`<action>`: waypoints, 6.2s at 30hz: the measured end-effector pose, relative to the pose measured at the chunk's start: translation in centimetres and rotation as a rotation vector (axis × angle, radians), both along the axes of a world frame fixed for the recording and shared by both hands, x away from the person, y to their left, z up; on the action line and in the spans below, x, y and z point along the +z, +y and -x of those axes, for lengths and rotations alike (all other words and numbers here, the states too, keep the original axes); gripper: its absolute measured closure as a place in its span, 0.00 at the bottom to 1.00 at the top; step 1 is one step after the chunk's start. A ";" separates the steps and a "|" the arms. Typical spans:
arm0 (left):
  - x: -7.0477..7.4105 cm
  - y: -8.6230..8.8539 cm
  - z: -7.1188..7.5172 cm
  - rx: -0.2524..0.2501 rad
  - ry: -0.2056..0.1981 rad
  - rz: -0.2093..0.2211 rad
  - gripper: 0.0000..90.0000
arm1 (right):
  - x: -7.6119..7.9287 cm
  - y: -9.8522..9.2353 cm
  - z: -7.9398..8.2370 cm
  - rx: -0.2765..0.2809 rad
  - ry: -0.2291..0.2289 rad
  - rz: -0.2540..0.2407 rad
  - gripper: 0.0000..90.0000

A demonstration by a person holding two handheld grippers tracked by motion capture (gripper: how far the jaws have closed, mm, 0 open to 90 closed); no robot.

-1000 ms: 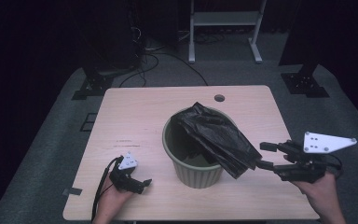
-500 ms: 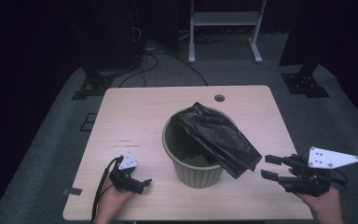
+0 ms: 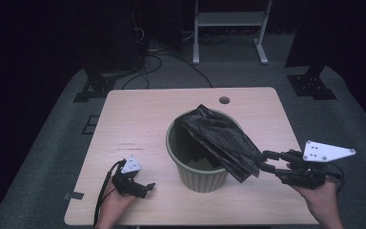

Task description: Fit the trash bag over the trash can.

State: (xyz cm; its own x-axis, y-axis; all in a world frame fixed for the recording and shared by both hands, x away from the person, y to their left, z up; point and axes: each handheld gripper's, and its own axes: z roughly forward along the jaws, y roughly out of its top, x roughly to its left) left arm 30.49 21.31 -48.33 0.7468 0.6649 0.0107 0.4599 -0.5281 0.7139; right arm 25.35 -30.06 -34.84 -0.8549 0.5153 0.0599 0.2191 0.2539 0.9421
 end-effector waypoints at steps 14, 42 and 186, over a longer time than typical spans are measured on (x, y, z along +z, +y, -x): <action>5.2 0.7 1.3 -0.064 -0.082 0.136 0.03 | 1.4 1.0 -2.4 0.045 0.025 -0.065 1.00; 19.4 -7.9 1.9 -0.421 -0.250 0.315 0.20 | 3.1 2.4 -4.1 0.067 0.052 -0.068 1.00; 18.9 -10.0 -3.5 -0.337 -0.258 0.330 1.00 | 4.1 10.0 -3.3 0.132 0.053 0.025 1.00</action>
